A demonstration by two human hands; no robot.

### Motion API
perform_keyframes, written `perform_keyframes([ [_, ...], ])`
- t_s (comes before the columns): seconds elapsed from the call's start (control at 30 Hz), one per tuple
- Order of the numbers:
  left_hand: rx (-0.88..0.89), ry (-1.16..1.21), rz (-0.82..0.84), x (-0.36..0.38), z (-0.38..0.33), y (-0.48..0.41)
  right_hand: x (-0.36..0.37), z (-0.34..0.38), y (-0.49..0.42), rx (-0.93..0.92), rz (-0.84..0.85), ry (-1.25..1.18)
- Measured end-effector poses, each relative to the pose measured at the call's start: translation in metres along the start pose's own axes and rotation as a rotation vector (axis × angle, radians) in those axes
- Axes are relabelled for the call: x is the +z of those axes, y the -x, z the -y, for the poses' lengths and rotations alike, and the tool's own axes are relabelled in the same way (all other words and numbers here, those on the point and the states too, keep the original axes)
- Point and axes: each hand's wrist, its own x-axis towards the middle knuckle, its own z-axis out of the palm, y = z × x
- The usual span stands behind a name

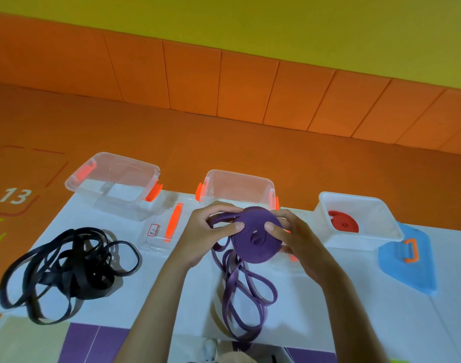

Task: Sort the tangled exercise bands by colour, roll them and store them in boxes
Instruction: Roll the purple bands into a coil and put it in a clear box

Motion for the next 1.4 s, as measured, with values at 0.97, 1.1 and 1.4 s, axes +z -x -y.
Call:
perform_keyframes([
  [0.97,-0.315,0.299,-0.331,0.024,0.041,-0.015,0.03,-0.024,-0.027,0.205,-0.454,-0.569],
  [1.1,-0.342,0.333,-0.294,0.013,0.049,-0.018,0.035,-0.033,-0.043,0.254,-0.477,-0.627],
  [1.4,-0.308,0.195,-0.384,0.004,0.065,-0.059,0.03,-0.041,-0.094,0.243,-0.52,-0.528],
])
